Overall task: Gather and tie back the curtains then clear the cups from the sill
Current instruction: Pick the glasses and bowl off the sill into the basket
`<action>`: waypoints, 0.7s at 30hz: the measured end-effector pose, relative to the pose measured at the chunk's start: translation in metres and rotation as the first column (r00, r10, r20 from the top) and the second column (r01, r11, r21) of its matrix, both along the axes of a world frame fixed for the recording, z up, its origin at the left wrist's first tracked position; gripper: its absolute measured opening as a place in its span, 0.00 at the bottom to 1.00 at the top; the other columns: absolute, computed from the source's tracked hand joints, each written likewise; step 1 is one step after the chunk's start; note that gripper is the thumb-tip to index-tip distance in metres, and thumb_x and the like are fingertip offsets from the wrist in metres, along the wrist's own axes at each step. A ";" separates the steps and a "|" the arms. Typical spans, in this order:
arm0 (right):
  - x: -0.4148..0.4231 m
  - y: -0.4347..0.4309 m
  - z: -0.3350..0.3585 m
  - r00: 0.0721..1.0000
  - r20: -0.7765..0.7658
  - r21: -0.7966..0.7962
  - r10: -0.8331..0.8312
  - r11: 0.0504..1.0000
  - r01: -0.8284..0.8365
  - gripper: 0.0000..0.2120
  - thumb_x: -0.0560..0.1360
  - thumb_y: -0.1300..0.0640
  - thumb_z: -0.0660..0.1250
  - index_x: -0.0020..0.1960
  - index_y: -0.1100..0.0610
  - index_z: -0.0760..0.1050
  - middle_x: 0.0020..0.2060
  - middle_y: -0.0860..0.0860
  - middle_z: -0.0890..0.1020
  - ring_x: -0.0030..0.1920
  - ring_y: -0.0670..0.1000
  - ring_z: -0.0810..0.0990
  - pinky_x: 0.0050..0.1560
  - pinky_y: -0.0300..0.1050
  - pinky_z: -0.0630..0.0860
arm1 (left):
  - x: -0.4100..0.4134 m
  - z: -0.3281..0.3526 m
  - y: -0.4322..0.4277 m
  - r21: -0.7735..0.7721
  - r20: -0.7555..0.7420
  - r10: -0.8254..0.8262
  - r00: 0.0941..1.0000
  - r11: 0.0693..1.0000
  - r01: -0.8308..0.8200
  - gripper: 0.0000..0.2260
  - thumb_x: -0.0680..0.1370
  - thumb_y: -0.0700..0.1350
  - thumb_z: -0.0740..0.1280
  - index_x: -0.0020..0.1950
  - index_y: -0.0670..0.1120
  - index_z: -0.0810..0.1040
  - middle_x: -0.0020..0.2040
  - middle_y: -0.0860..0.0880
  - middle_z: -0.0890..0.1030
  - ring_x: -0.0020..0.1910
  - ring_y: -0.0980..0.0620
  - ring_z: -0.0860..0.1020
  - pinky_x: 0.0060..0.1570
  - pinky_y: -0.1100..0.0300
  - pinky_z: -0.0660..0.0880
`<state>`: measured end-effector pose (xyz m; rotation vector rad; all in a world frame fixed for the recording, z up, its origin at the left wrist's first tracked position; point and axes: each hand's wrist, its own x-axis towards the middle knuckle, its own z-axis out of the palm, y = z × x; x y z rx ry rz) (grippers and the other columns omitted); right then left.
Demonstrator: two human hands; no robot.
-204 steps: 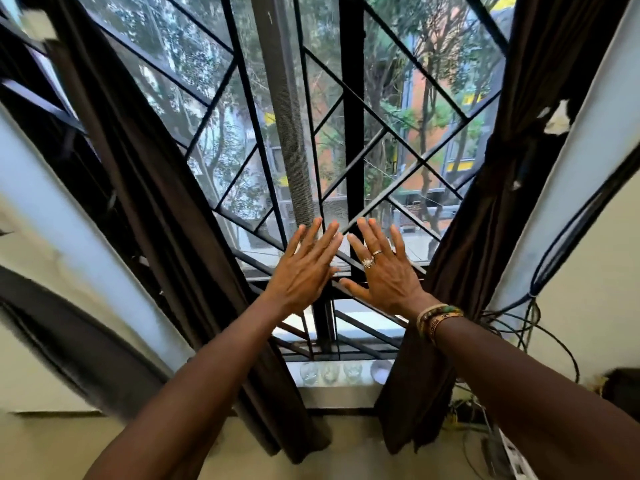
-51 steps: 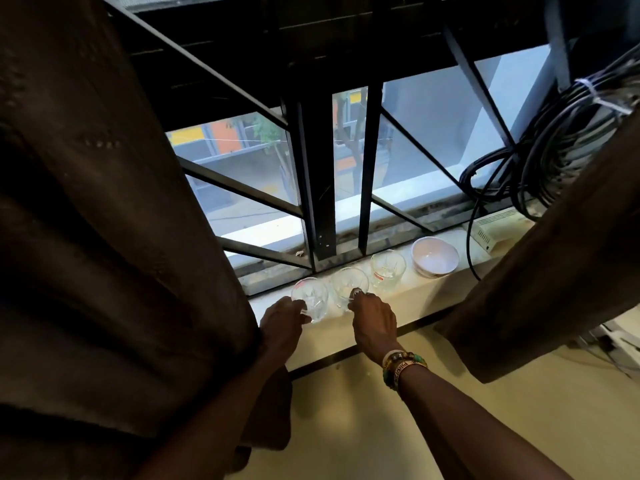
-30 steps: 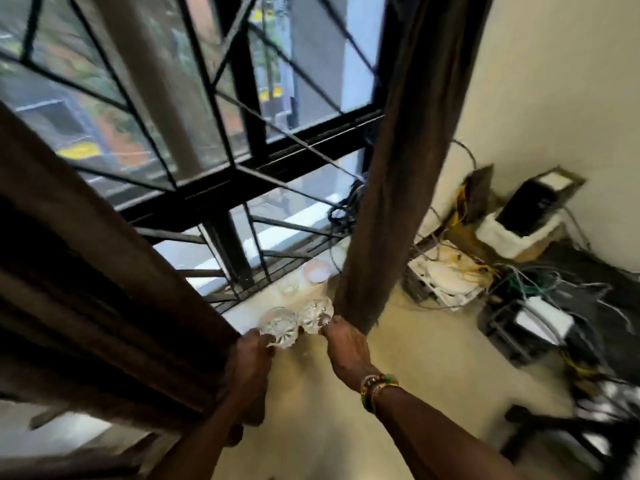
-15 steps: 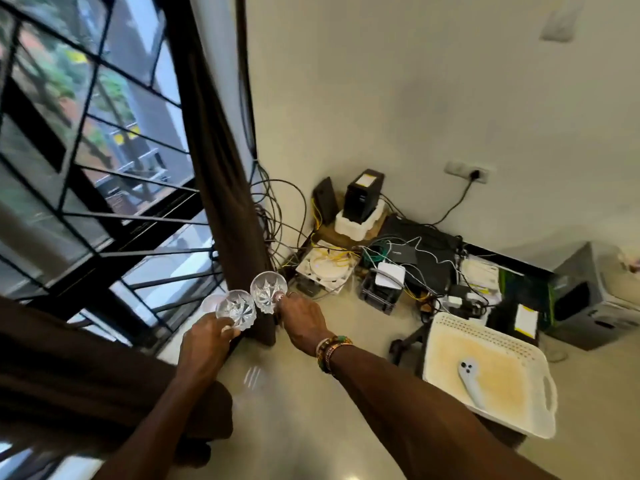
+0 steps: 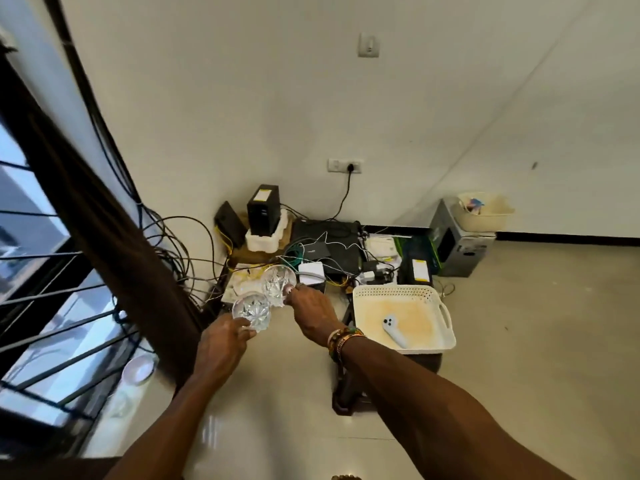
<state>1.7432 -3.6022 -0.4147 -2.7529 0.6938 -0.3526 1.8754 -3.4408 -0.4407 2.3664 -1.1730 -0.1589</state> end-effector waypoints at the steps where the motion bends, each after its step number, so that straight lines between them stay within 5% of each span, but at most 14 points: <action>1: -0.007 -0.002 0.003 1.000 0.008 -0.006 -0.012 1.000 0.012 0.12 0.78 0.66 0.60 0.59 0.60 0.76 0.52 0.61 0.79 0.52 0.63 0.79 0.49 0.57 0.76 | -0.004 0.004 -0.005 -0.003 -0.003 -0.021 1.000 1.000 0.021 0.10 0.75 0.49 0.73 0.54 0.47 0.85 0.50 0.46 0.82 0.45 0.46 0.81 0.44 0.55 0.78; 6: -0.039 -0.014 0.015 0.993 0.039 -0.035 -0.114 0.993 0.116 0.09 0.79 0.63 0.62 0.58 0.59 0.76 0.51 0.61 0.80 0.52 0.63 0.79 0.48 0.55 0.75 | -0.018 0.018 -0.031 0.017 0.089 -0.119 0.989 0.993 0.118 0.10 0.74 0.50 0.74 0.53 0.48 0.85 0.49 0.47 0.83 0.48 0.47 0.80 0.46 0.55 0.77; 21: -0.139 -0.104 0.016 0.939 0.110 -0.012 -0.325 0.944 0.328 0.13 0.75 0.69 0.61 0.56 0.60 0.79 0.48 0.60 0.81 0.48 0.64 0.80 0.45 0.56 0.76 | -0.097 0.028 -0.162 -0.011 0.025 -0.305 0.952 0.952 0.305 0.09 0.74 0.46 0.74 0.53 0.46 0.86 0.50 0.46 0.83 0.49 0.46 0.81 0.43 0.61 0.72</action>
